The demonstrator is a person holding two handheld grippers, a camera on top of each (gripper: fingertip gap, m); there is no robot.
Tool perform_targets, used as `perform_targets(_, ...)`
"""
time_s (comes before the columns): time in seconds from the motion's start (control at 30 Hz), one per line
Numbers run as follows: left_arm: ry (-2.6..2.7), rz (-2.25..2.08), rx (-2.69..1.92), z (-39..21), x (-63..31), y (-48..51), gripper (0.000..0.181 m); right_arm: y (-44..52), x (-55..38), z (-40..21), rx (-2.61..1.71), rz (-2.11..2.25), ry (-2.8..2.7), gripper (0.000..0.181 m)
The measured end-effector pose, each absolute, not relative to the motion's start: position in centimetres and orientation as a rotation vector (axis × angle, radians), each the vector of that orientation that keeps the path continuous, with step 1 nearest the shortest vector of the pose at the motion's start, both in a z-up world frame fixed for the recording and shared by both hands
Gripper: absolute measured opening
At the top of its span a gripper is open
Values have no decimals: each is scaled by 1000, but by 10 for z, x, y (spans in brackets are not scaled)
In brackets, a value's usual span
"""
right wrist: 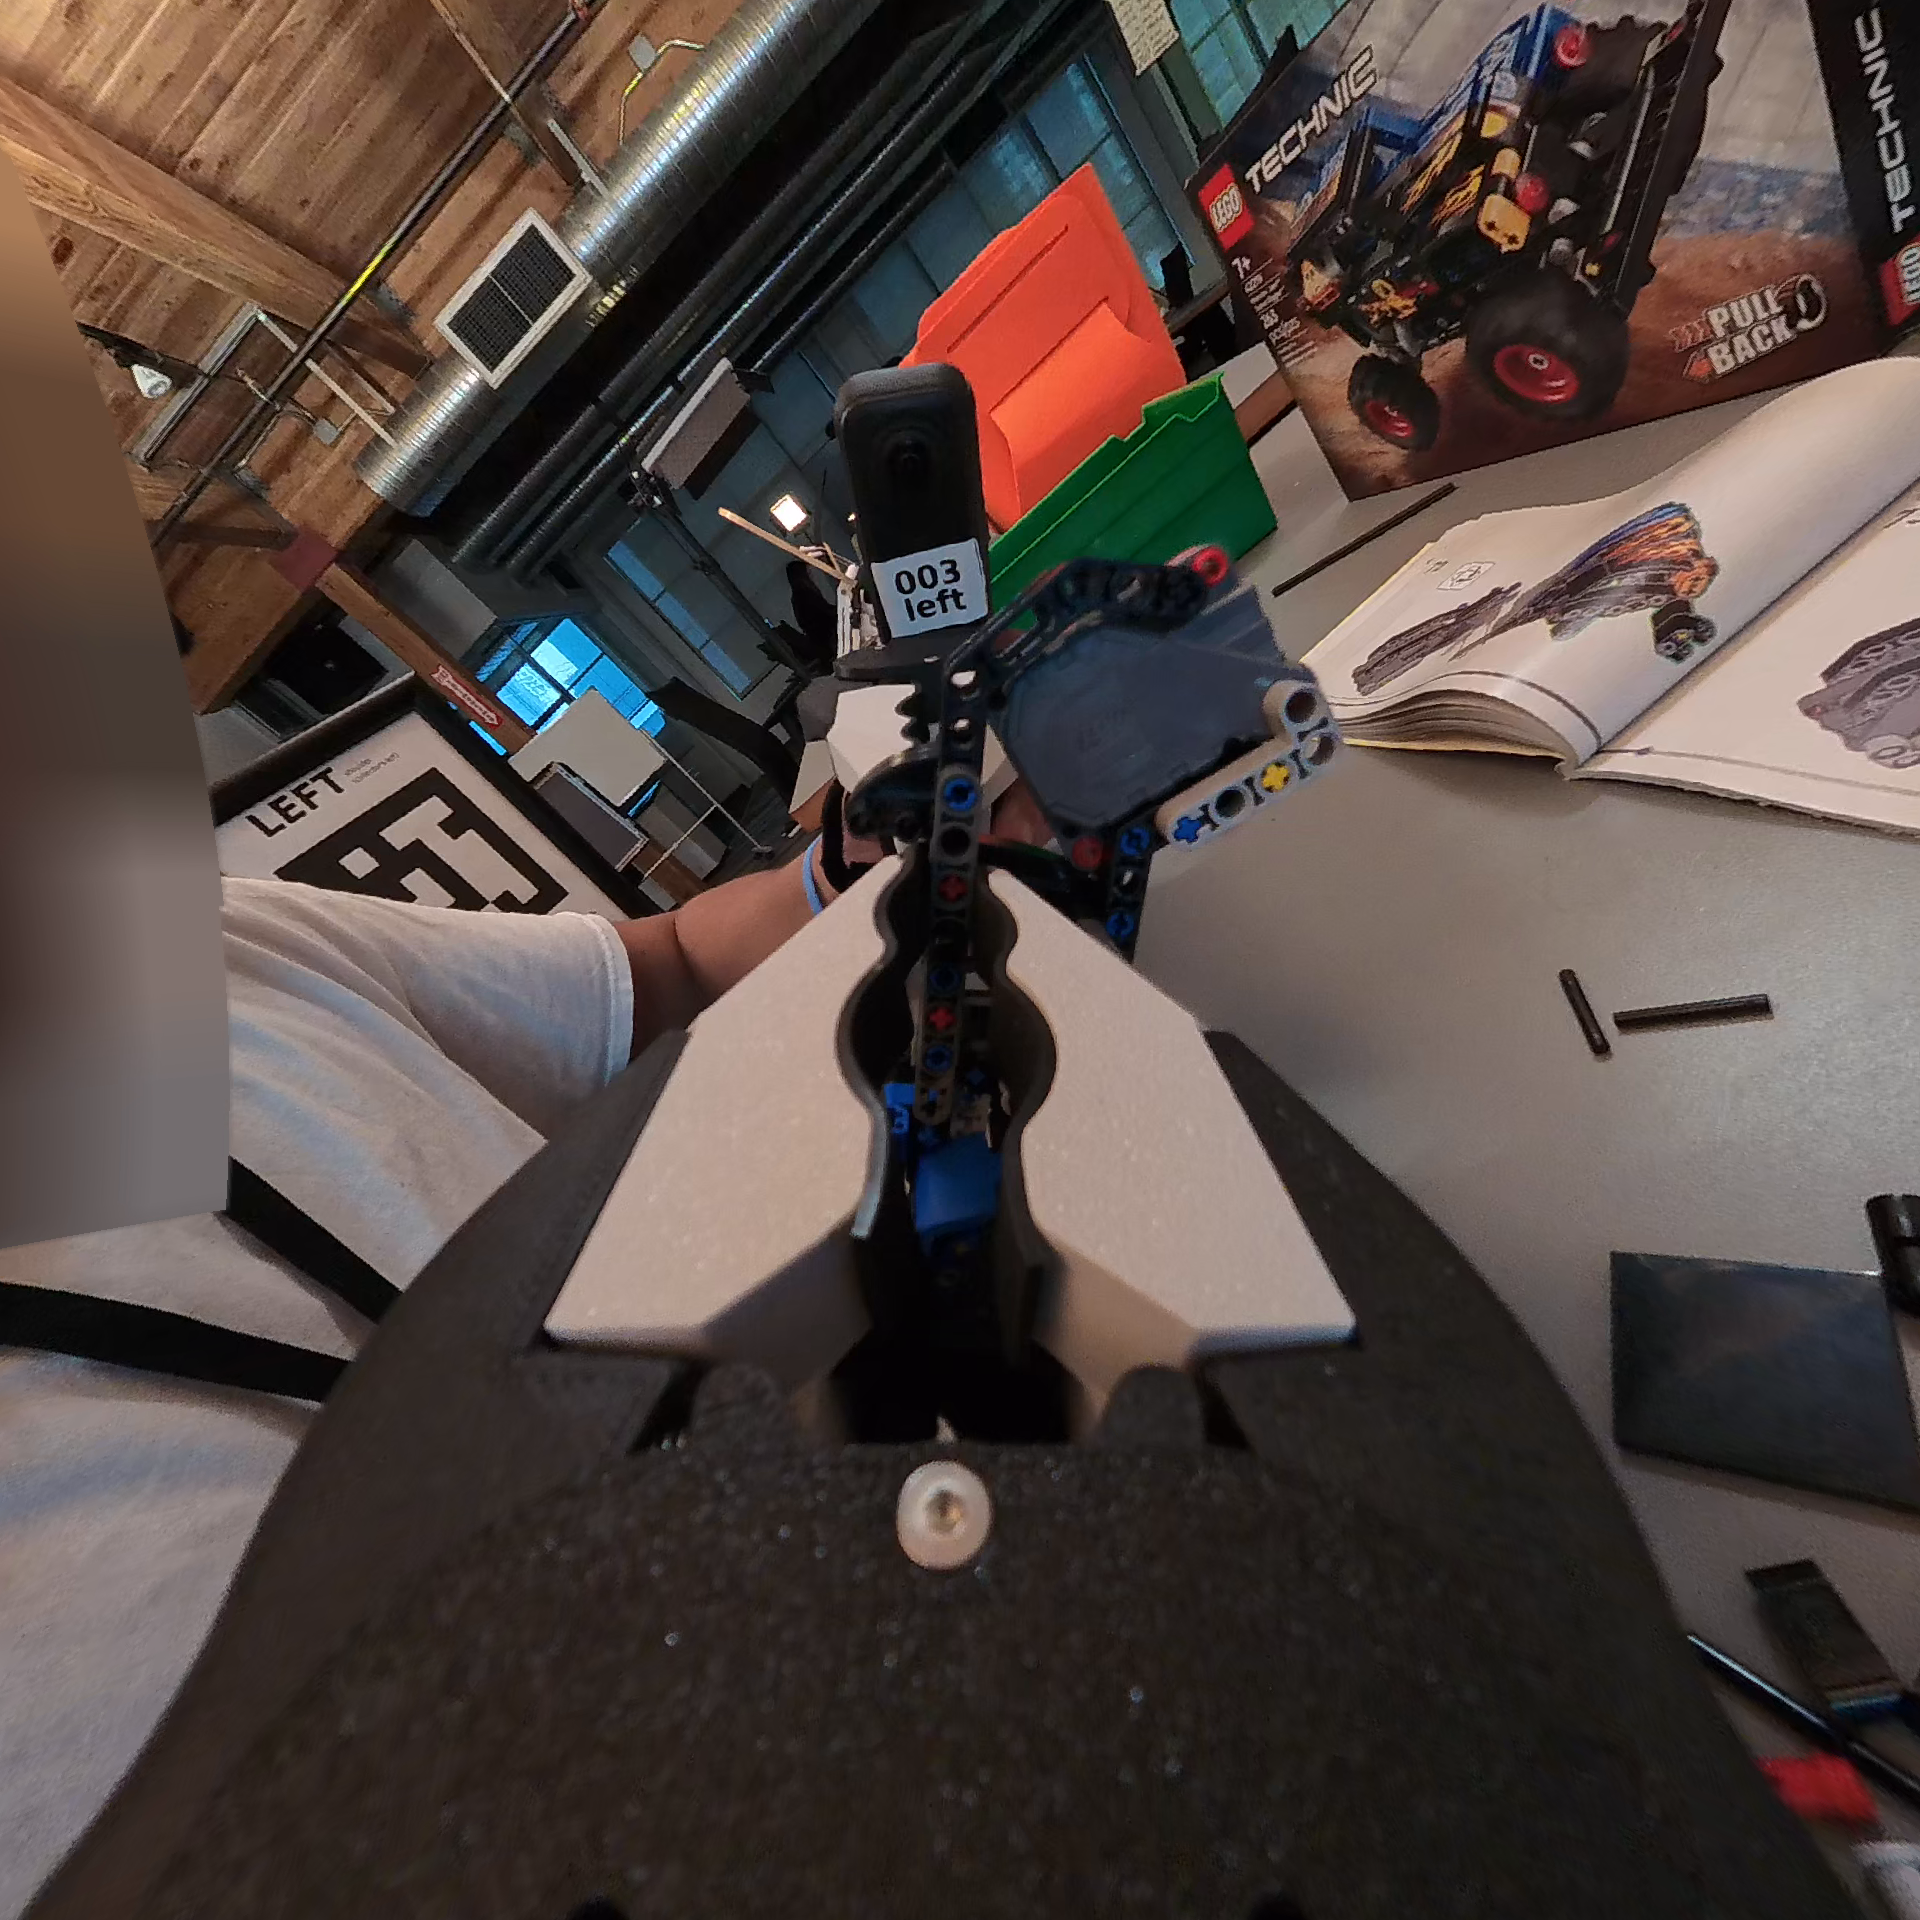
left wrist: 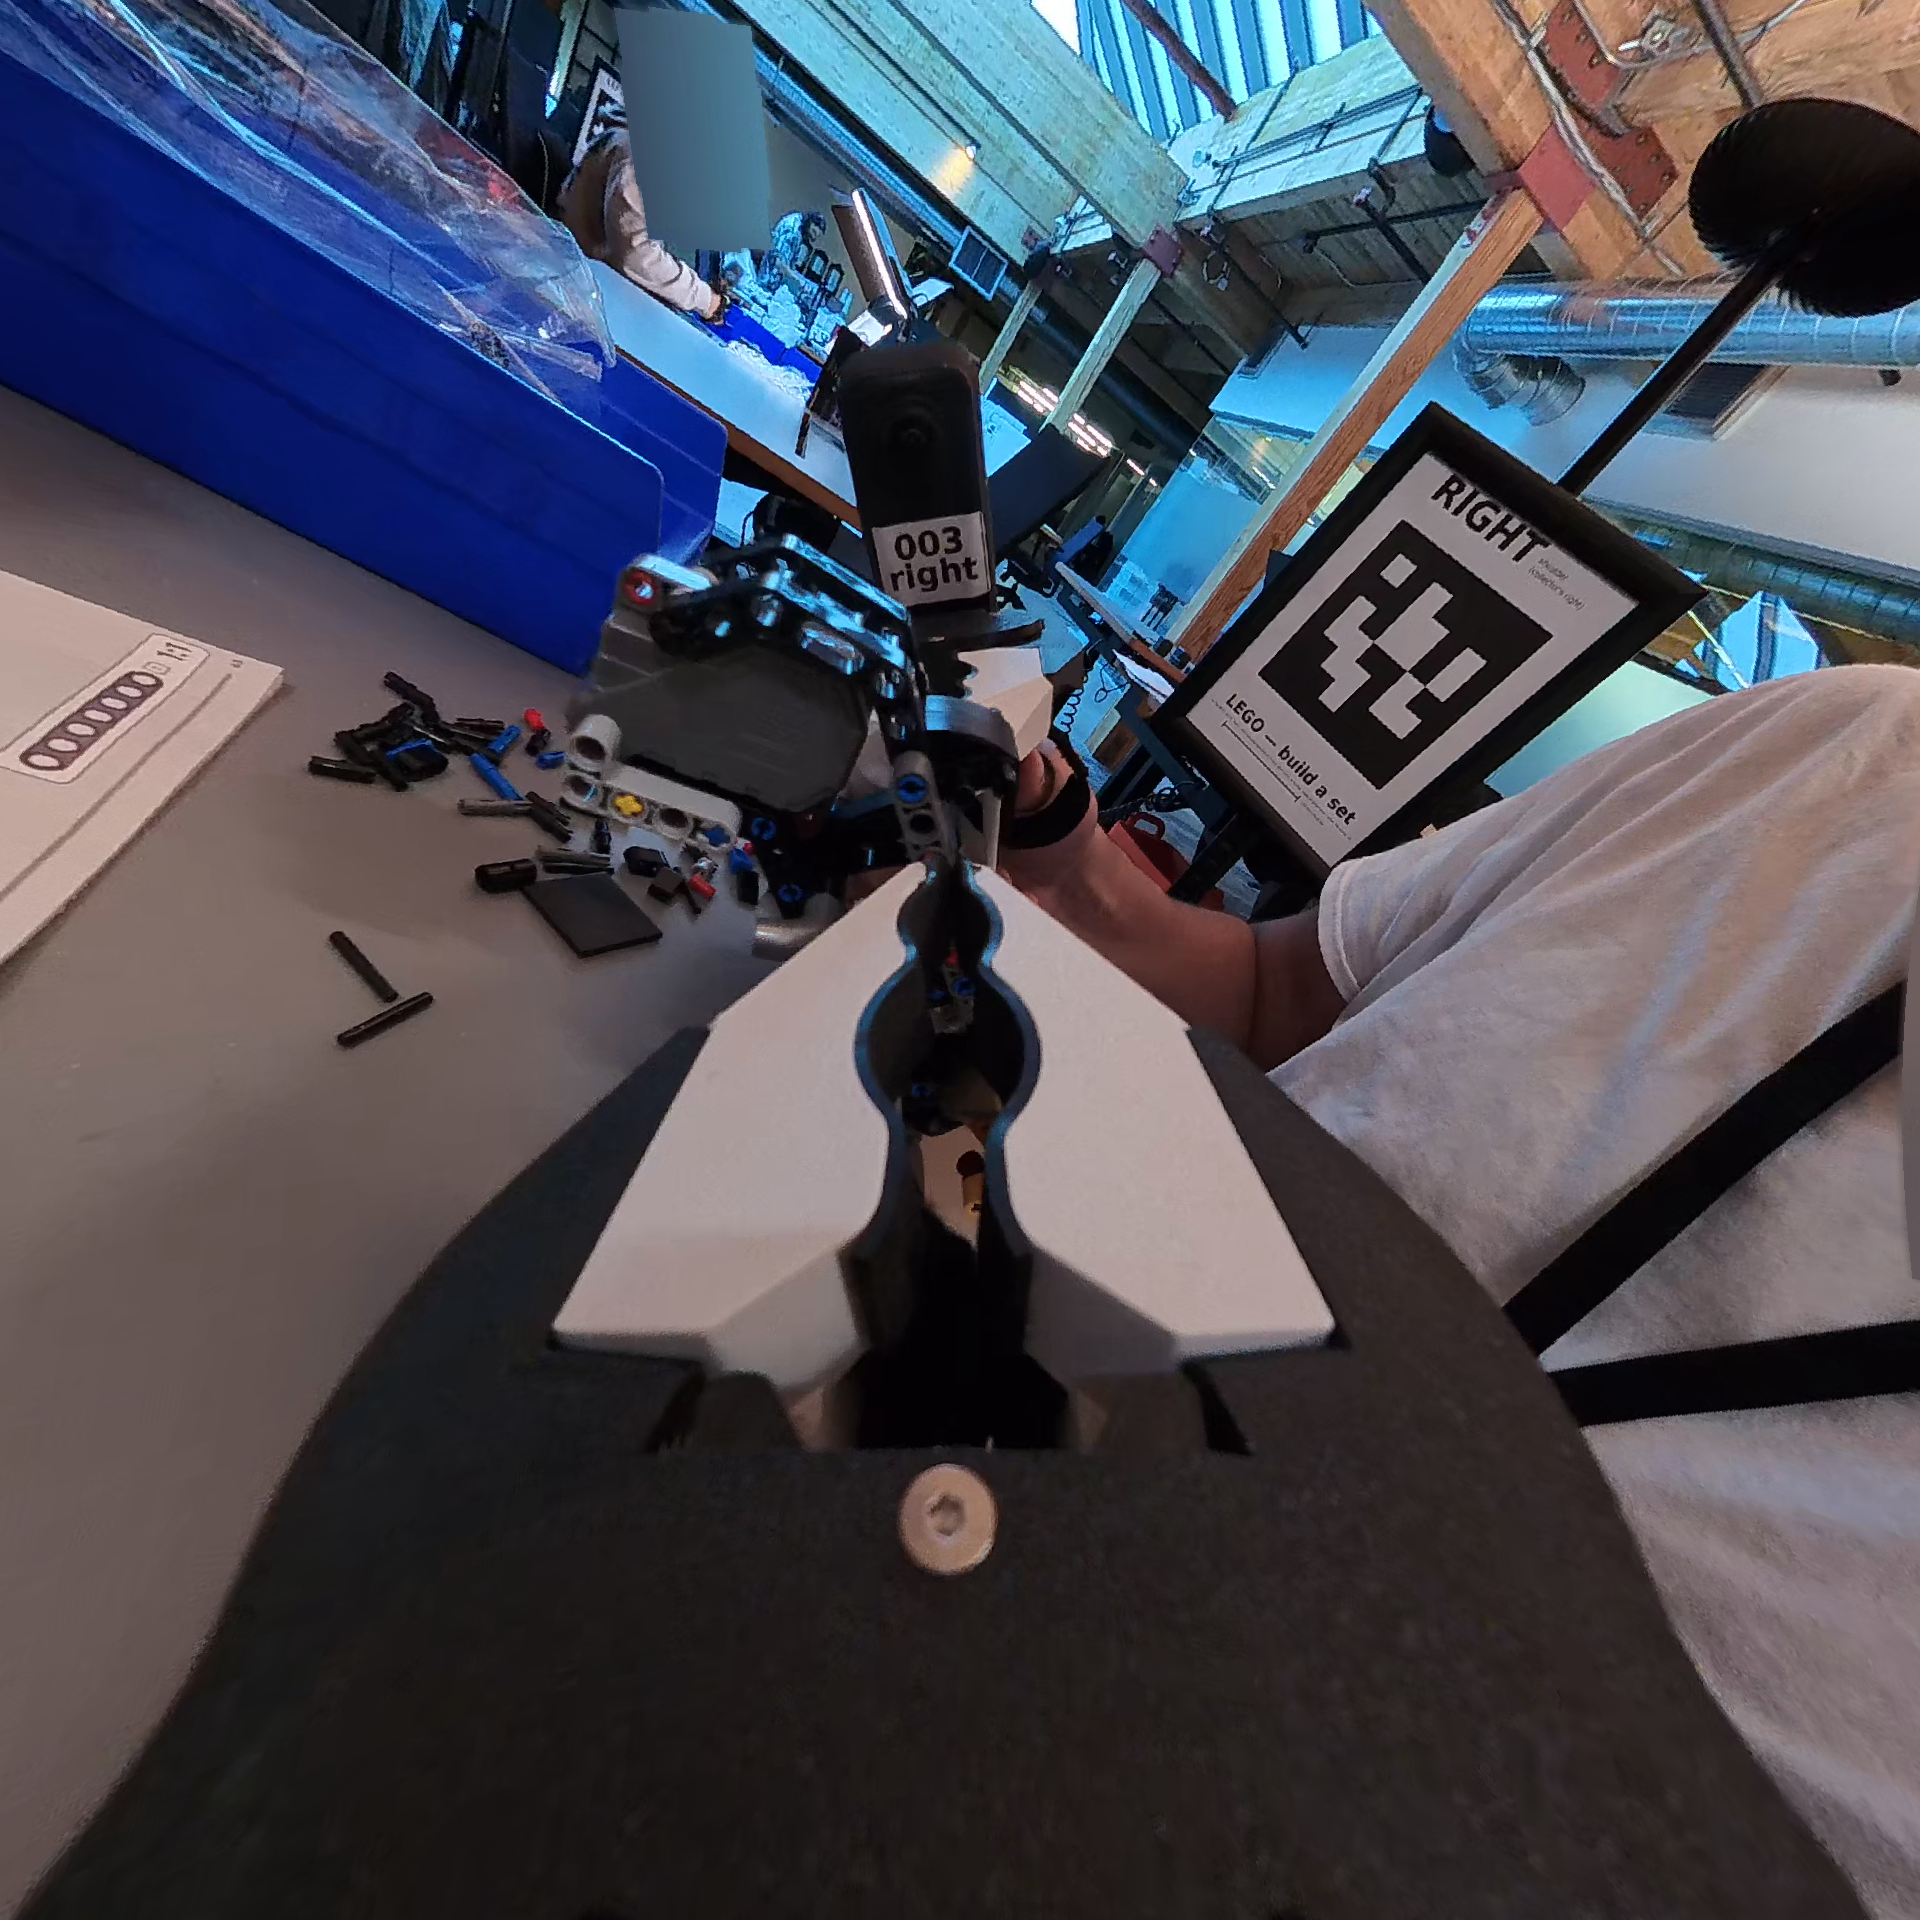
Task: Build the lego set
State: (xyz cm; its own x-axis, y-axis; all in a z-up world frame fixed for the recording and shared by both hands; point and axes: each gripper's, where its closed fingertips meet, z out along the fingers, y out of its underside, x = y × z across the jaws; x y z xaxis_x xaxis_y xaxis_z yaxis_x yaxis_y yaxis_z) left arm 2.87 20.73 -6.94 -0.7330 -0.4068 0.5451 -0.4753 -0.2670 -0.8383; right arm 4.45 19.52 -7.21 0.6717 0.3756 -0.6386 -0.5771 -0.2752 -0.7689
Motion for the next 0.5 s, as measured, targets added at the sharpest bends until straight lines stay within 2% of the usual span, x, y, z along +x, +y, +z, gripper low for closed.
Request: perform_targets(0.5, -1899, 2173, 1113, -72, 26, 204, 0, 192, 43, -74, -1618, 942, 166, 7)
